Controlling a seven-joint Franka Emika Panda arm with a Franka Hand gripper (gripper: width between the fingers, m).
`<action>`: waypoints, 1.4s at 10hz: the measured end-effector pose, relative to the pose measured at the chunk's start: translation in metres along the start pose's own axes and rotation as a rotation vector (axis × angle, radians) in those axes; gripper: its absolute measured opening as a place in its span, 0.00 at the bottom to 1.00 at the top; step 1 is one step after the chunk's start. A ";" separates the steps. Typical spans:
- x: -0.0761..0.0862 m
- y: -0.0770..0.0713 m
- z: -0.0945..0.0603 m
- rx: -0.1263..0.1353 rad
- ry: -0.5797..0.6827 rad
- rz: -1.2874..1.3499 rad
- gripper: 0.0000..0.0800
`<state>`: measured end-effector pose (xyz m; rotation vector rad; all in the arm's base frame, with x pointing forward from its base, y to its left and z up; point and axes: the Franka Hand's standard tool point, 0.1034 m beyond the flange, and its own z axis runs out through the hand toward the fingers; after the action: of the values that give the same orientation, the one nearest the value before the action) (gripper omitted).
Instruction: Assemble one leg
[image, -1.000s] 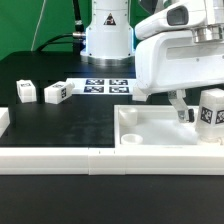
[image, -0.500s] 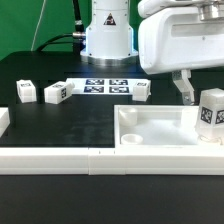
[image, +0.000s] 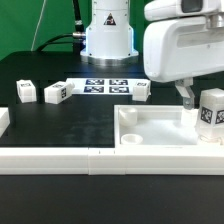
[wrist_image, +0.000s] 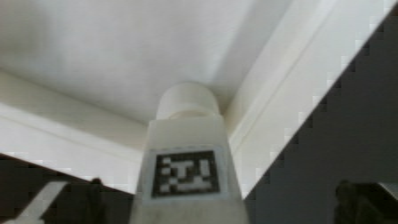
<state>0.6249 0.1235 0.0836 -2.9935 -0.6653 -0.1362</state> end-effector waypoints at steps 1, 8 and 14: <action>-0.003 -0.003 0.000 0.021 -0.068 0.007 0.81; -0.001 0.001 0.001 0.014 -0.047 0.011 0.39; -0.004 0.006 0.003 0.020 -0.038 0.292 0.37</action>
Offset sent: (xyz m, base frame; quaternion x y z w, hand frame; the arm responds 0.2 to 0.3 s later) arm 0.0000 0.0000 0.0000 0.0000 0.0000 0.0000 1.0000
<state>0.6238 0.1169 0.0797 -3.0375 -0.2237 -0.0552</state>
